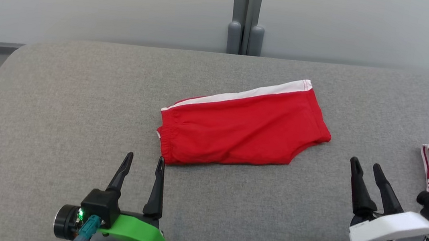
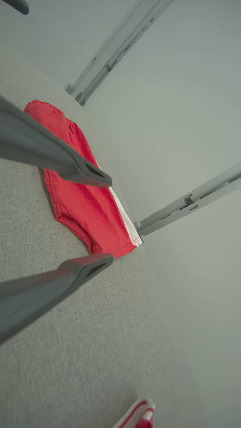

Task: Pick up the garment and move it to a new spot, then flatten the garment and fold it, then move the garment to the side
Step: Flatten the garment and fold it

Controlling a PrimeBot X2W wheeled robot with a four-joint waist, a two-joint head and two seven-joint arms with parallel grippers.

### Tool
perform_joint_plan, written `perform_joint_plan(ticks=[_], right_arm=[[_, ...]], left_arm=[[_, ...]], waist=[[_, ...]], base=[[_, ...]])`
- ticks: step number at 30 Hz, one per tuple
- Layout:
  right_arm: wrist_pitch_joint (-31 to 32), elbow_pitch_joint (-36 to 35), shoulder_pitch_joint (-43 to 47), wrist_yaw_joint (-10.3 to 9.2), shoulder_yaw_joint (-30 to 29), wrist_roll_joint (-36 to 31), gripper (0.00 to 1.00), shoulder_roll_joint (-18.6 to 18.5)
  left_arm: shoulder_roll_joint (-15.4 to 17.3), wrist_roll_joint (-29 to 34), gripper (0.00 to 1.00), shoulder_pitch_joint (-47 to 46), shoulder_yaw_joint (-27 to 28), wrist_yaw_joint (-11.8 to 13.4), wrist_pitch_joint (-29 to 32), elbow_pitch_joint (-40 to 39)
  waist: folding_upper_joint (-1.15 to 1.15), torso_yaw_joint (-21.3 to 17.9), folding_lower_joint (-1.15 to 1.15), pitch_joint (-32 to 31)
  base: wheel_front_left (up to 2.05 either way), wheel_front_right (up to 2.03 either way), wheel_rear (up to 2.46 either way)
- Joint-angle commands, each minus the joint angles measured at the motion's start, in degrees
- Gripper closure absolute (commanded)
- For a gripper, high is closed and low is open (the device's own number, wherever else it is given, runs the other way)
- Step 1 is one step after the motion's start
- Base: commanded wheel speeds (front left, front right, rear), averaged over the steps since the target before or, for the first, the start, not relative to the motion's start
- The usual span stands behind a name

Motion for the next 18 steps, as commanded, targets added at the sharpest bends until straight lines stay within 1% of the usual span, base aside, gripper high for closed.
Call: perform_joint_plan(ticks=[1, 4, 7, 10, 14, 18], right_arm=[[1.9, 0.6, -1.9, -0.09, -1.2, 3.7, 0.0, 0.6], [5.9, 1.8, -4.7, -0.06, -3.5, 10.9, 0.0, 2.1], [10.9, 4.5, -7.7, -0.06, -7.0, 17.5, 0.0, 3.4], [14.7, 7.8, -10.5, -0.05, -10.4, 21.5, 0.0, 4.2], [19.9, 14.5, -14.4, -0.05, -14.6, 24.1, 0.0, 5.1], [23.2, 20.0, -18.1, -0.05, -18.2, 25.2, 0.0, 5.3]], left_arm=[[0.2, 0.4, 0.0, -1.5, 0.0, -0.2, 0.0, -0.2], [0.2, 0.2, 0.0, -2.4, -0.6, -0.1, 0.0, 0.0], [0.2, 0.0, 0.0, -3.9, -1.5, -0.2, 0.0, 0.1], [0.2, -0.6, 0.0, -5.1, -2.6, 0.2, 0.0, -0.1], [0.2, -1.8, 0.0, -6.0, -4.1, 0.2, 0.0, 1.2], [0.2, -2.6, 0.0, -6.7, -5.3, 0.6, 0.0, 1.5]], waist=[[0.0, 2.3, 0.0, 2.6], [0.0, 4.2, 0.0, 4.5], [0.0, 6.5, 0.0, 6.6], [0.0, 8.9, 0.0, 8.3], [0.0, 11.9, 0.0, 10.2], [0.0, 14.1, 0.0, 11.4]], base=[[0.0, 0.0, 0.0], [0.0, 0.0, 0.0], [0.0, 0.0, 0.0], [0.0, 0.0, 0.0], [0.0, 0.0, 0.0], [0.0, 0.0, 0.0]])
